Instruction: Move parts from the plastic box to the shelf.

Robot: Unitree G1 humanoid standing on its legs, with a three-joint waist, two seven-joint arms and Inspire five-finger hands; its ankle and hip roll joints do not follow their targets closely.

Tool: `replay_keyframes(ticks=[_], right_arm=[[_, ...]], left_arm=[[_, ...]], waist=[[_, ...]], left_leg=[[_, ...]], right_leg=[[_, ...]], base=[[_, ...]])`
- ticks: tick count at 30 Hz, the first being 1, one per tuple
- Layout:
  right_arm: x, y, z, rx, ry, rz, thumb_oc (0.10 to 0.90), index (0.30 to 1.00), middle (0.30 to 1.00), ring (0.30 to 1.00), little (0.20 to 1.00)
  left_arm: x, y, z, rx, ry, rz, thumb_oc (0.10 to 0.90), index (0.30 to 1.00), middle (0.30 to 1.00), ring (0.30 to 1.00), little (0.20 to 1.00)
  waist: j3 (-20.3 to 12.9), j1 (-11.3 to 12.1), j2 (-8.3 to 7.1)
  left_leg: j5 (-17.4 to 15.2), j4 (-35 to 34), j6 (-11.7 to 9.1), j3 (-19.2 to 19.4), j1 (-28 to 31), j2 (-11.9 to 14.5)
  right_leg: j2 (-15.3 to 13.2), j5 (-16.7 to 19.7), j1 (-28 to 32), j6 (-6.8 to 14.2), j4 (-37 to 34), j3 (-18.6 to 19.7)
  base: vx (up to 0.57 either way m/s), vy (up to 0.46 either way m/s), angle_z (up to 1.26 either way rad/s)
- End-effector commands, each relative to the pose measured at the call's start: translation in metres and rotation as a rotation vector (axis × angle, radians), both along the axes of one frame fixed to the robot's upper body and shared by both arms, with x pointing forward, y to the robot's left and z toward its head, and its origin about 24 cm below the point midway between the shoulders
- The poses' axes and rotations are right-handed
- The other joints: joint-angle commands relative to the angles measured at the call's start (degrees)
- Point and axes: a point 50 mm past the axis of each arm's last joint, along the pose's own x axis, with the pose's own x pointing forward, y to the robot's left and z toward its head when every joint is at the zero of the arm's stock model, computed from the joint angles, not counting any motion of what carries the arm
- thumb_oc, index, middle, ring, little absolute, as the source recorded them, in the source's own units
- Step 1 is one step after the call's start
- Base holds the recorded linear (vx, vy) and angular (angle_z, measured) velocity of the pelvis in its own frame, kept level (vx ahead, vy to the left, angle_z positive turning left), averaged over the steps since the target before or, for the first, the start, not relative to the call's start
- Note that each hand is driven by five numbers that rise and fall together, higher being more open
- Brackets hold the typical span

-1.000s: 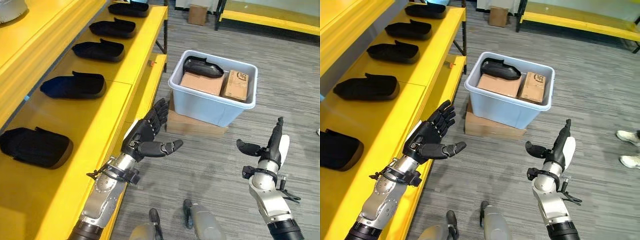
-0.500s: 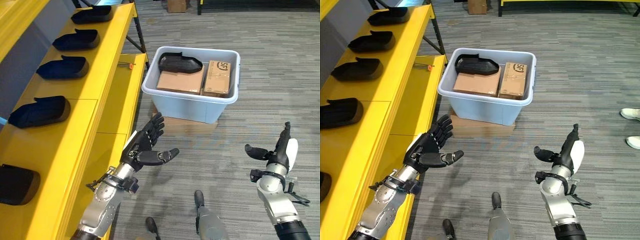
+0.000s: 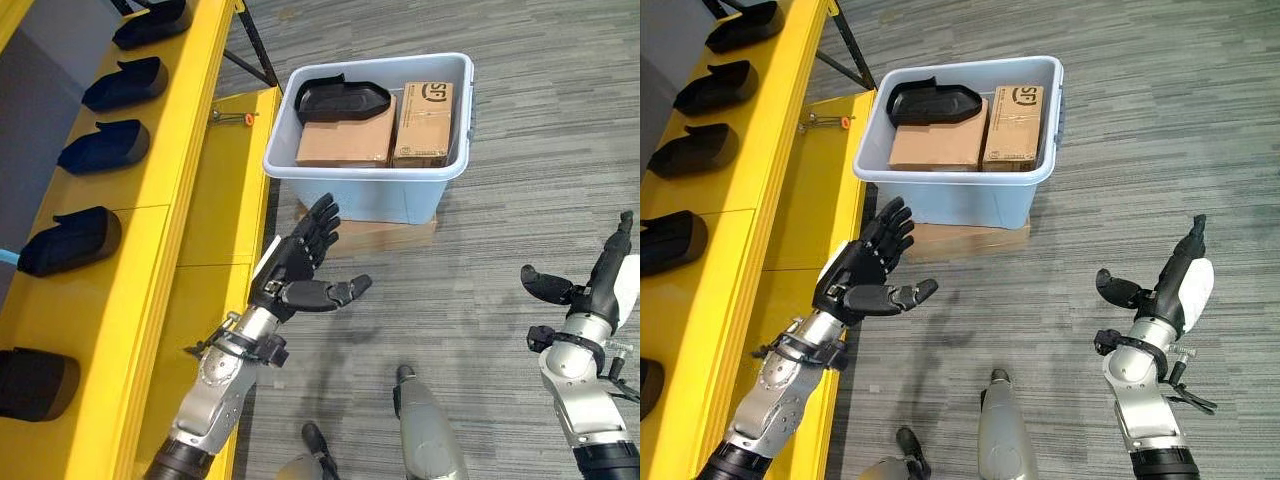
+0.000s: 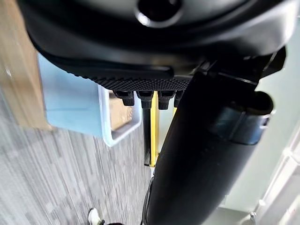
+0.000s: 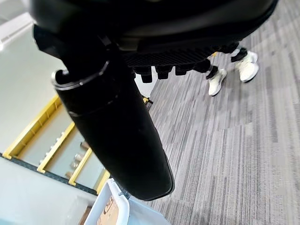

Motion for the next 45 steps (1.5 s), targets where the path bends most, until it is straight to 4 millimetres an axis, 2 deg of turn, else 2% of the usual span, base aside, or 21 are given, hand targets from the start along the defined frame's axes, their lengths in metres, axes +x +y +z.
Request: replay_keyframes(ticks=[1,2,5,9,10,14,18,23,26,31,33,34,35,36,37,38,39,41,42,44,45], right_arm=[[0.007,0.021,0.049,-0.129,-0.236,0.162,0.900,1.000,1.000,1.000,1.000],[0.008,0.024,0.049,-0.124,-0.233,0.177,0.900,1.000,1.000,1.000,1.000],[0.008,0.033,0.050,-0.132,-0.232,0.211,0.900,1.000,1.000,1.000,1.000],[0.006,0.040,0.041,-0.125,-0.205,0.249,0.900,1.000,1.000,1.000,1.000],[0.007,0.042,0.038,-0.119,-0.194,0.254,0.900,1.000,1.000,1.000,1.000],[0.013,0.049,0.032,-0.107,-0.173,0.293,0.900,1.000,1.000,1.000,1.000],[0.010,0.051,0.027,-0.105,-0.134,0.323,0.900,1.000,1.000,1.000,1.000],[0.007,0.053,0.024,-0.097,-0.105,0.355,0.900,1.000,1.000,1.000,1.000],[0.009,0.058,0.030,-0.100,-0.153,0.355,0.900,1.000,1.000,1.000,1.000],[0.012,0.060,0.036,-0.091,-0.207,0.314,0.900,1.000,1.000,1.000,1.000],[0.013,0.059,0.036,-0.080,-0.213,0.296,0.900,1.000,1.000,1.000,1.000],[0.014,0.059,0.035,-0.071,-0.214,0.285,0.900,1.000,1.000,1.000,1.000],[0.014,0.059,0.035,-0.070,-0.214,0.285,0.900,1.000,1.000,1.000,1.000],[0.014,0.060,0.034,-0.072,-0.212,0.282,0.900,1.000,1.000,1.000,1.000],[0.014,0.064,0.030,-0.055,-0.207,0.295,0.900,1.000,1.000,1.000,1.000],[0.015,0.065,0.029,-0.051,-0.207,0.299,0.900,1.000,1.000,1.000,1.000],[0.016,0.065,0.028,-0.048,-0.201,0.310,0.900,1.000,1.000,1.000,1.000],[0.018,0.066,0.028,-0.030,-0.205,0.335,0.900,1.000,1.000,1.000,1.000],[0.018,0.065,0.031,-0.016,-0.227,0.357,0.900,1.000,1.000,1.000,1.000],[0.019,0.066,0.037,-0.037,-0.250,0.377,0.900,1.000,1.000,1.000,1.000],[0.020,0.067,0.038,-0.030,-0.244,0.393,0.900,1.000,1.000,1.000,1.000]], left_arm=[[-0.003,0.008,0.047,-0.092,-0.264,0.105,0.900,1.000,1.000,1.000,1.000],[-0.004,0.011,0.047,-0.085,-0.268,0.124,0.900,1.000,1.000,1.000,1.000],[-0.008,0.020,0.049,-0.077,-0.294,0.165,0.900,1.000,1.000,1.000,1.000],[-0.010,0.031,0.043,-0.072,-0.305,0.202,0.900,1.000,1.000,1.000,1.000],[-0.009,0.033,0.040,-0.073,-0.302,0.206,0.900,1.000,1.000,1.000,1.000],[-0.006,0.037,0.033,-0.067,-0.288,0.235,0.900,1.000,1.000,1.000,1.000],[-0.005,0.042,0.029,-0.066,-0.252,0.255,0.900,1.000,1.000,1.000,1.000],[-0.004,0.039,0.029,-0.017,-0.253,0.254,0.900,1.000,1.000,1.000,1.000],[-0.003,0.039,0.035,0.025,-0.283,0.258,0.900,1.000,1.000,1.000,1.000],[-0.004,0.036,0.044,0.078,-0.315,0.208,0.900,1.000,1.000,1.000,1.000],[-0.003,0.035,0.045,0.088,-0.306,0.188,0.900,1.000,1.000,1.000,1.000],[-0.002,0.035,0.046,0.093,-0.298,0.168,0.900,1.000,1.000,1.000,1.000],[-0.002,0.035,0.046,0.093,-0.296,0.168,0.900,1.000,1.000,1.000,1.000],[-0.002,0.034,0.045,0.096,-0.288,0.165,0.900,1.000,1.000,1.000,1.000],[-0.003,0.032,0.043,0.112,-0.277,0.163,0.900,1.000,1.000,1.000,1.000],[-0.004,0.032,0.042,0.114,-0.277,0.165,0.900,1.000,1.000,1.000,1.000],[-0.005,0.031,0.041,0.112,-0.274,0.167,0.900,1.000,1.000,1.000,1.000],[-0.006,0.032,0.041,0.123,-0.278,0.166,0.900,1.000,1.000,1.000,1.000],[-0.006,0.035,0.041,0.112,-0.280,0.156,0.900,1.000,1.000,1.000,1.000],[-0.004,0.036,0.041,0.107,-0.275,0.151,0.900,1.000,1.000,1.000,1.000],[-0.003,0.036,0.041,0.106,-0.271,0.153,0.900,1.000,1.000,1.000,1.000]], waist=[[-3.13,1.19,-0.53],[-2.80,1.77,-0.59],[-2.31,3.19,-0.51],[-2.40,4.94,-1.78],[-2.37,5.23,-2.38],[-2.30,5.84,-3.42],[-3.14,6.12,-3.22],[-3.53,6.53,-3.51],[-3.23,7.68,-4.20],[-3.51,9.76,-5.24],[-4.06,10.43,-5.82],[-4.48,10.92,-6.50],[-4.55,11.01,-6.47],[-4.76,11.24,-6.63],[-4.32,11.18,-6.08],[-4.19,11.15,-5.69],[-4.00,11.36,-5.79],[-3.31,11.08,-5.86],[-3.09,10.77,-6.18],[-3.06,10.14,-6.71],[-3.04,9.79,-6.77]], left_leg=[[-5.91,8.33,2.32,-6.51,-0.57,-7.48],[-6.78,7.74,2.79,-7.37,-1.08,-8.42],[-2.95,1.73,1.27,-7.69,-4.20,-7.56],[4.98,-7.47,-1.52,-10.10,-8.60,-2.78],[5.13,-9.70,-1.57,-10.26,-9.37,-1.48],[3.90,-10.21,-1.30,-11.14,-10.24,-0.74],[2.83,-8.06,-1.58,-9.70,-8.91,-1.20],[0.94,-5.53,-1.37,-8.20,-7.88,-3.41],[-1.44,-4.27,0.00,-8.14,-7.95,-6.29],[-4.77,-0.64,2.97,-8.32,-9.08,-9.35],[-5.80,0.41,4.58,-7.96,-9.44,-10.37],[-7.03,0.98,6.06,-7.58,-9.24,-11.75],[-6.96,0.97,6.30,-7.53,-9.31,-11.83],[-7.48,1.26,7.13,-7.34,-9.10,-12.50],[-9.07,2.26,8.76,-6.41,-7.85,-12.93],[-8.76,1.94,8.81,-6.17,-7.57,-12.62],[-9.18,1.65,8.89,-5.33,-6.80,-12.67],[-9.35,1.09,8.69,-4.98,-5.98,-12.48],[-9.31,0.42,8.38,-4.83,-5.65,-12.47],[-10.80,-0.60,8.25,-5.10,-3.87,-12.90],[-11.53,-1.08,8.22,-5.42,-2.93,-13.07]], right_leg=[[3.02,3.01,7.34,0.69,-9.37,5.78],[3.42,2.50,7.56,0.79,-8.98,6.15],[4.52,1.44,8.86,0.87,-9.79,6.24],[4.71,-1.84,13.54,0.03,-9.95,5.99],[4.78,-2.81,14.78,-0.27,-9.21,6.13],[5.28,-5.33,16.10,-0.62,-6.11,7.35],[4.74,-6.71,16.83,-0.34,-4.86,6.56],[2.94,-4.63,17.77,1.00,-8.58,4.79],[1.25,-2.03,17.99,2.41,-11.98,3.73],[-0.44,-1.02,19.19,3.70,-12.53,3.08],[-0.90,-0.26,19.80,4.12,-9.99,2.82],[-2.05,2.63,20.27,4.63,-4.57,2.48],[-2.15,3.75,19.79,4.73,-3.27,2.52],[-3.01,6.57,18.06,5.09,2.25,2.77],[-3.71,10.28,9.45,4.76,18.15,3.75],[-3.46,10.27,8.00,4.34,18.72,3.42],[-3.76,9.48,6.43,4.21,18.19,3.01],[-2.24,8.92,4.91,4.44,11.92,2.50],[-2.13,10.32,4.21,4.86,0.50,2.22],[-4.11,13.98,3.98,6.62,-15.51,2.47],[-4.91,16.53,4.13,7.71,-20.47,2.94]], base=[[0.18,-0.077,-0.40],[0.18,-0.045,-0.86],[0.15,0.063,-0.62],[0.25,0.091,-0.11],[0.29,0.076,-0.19],[0.23,0.100,-0.23],[0.24,0.153,-0.35],[0.17,0.143,0.00],[0.14,0.139,0.15],[0.16,0.144,0.04],[0.18,0.171,0.05],[0.14,0.160,0.06],[0.14,0.199,-0.09],[0.16,0.324,-0.27],[0.18,0.345,-0.33],[0.17,0.294,-0.38],[0.08,0.057,-0.30],[0.08,-0.062,-0.54],[0.11,-0.185,-0.60],[0.19,-0.250,-0.30],[0.25,-0.257,-0.05]])
